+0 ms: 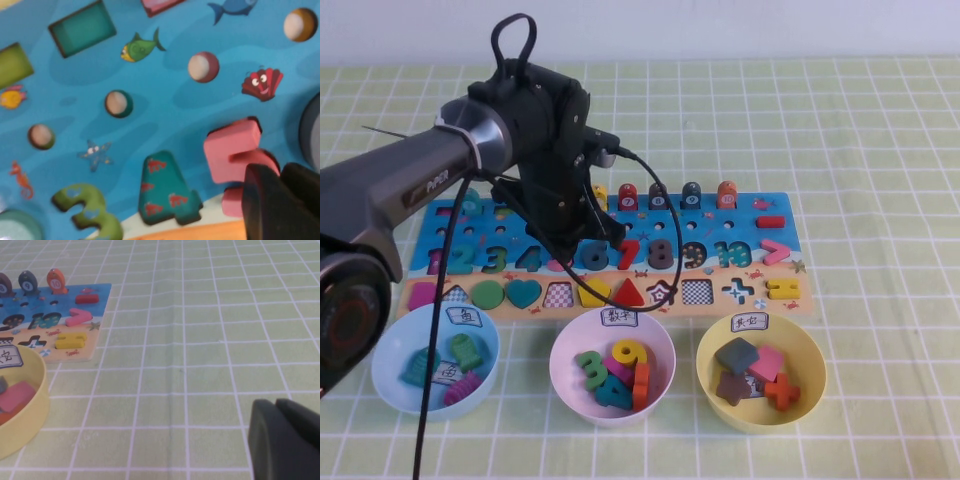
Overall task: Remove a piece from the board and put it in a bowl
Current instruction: Pick up the "number 5"
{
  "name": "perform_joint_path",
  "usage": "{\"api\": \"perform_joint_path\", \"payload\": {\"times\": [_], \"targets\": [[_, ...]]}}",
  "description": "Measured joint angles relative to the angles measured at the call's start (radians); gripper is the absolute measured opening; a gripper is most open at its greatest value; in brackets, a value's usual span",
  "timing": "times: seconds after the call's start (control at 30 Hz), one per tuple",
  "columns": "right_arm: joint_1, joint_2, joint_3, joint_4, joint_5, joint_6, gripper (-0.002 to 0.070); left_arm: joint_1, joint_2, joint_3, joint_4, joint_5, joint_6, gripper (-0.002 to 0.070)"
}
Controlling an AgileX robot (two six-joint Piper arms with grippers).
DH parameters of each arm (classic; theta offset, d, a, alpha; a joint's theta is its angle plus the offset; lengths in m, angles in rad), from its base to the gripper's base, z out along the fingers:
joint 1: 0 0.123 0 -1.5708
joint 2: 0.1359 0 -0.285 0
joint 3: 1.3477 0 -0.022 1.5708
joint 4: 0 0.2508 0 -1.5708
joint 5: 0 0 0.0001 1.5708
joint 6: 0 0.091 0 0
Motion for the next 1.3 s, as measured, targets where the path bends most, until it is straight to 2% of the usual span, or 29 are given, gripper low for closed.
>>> {"api": "perform_joint_path", "payload": {"times": [0.23, 0.3, 0.4, 0.53, 0.63, 1.0, 1.3], "targets": [[0.0, 0.0, 0.0, 0.0, 0.0, 0.0, -0.0017, 0.0, -0.017, -0.03, 0.038, 0.051, 0.0, 0.004], [0.0, 0.0, 0.0, 0.0, 0.0, 0.0, -0.0017, 0.0, -0.017, -0.043, 0.038, 0.063, 0.0, 0.0067], [0.0, 0.0, 0.0, 0.0, 0.0, 0.0, -0.0017, 0.0, -0.017, -0.054, 0.023, 0.071, 0.0, 0.0168], [0.0, 0.0, 0.0, 0.0, 0.0, 0.0, -0.0017, 0.0, -0.017, -0.056, -0.008, 0.079, 0.0, 0.038], [0.0, 0.0, 0.0, 0.0, 0.0, 0.0, -0.0017, 0.0, -0.017, -0.056, -0.02, 0.079, 0.0, 0.0443], [0.0, 0.0, 0.0, 0.0, 0.0, 0.0, -0.0017, 0.003, 0.009, -0.056, -0.029, 0.1, 0.0, 0.0468], [0.0, 0.0, 0.0, 0.0, 0.0, 0.0, -0.0017, 0.046, 0.013, -0.056, -0.039, 0.098, 0.0, 0.0465]]}}
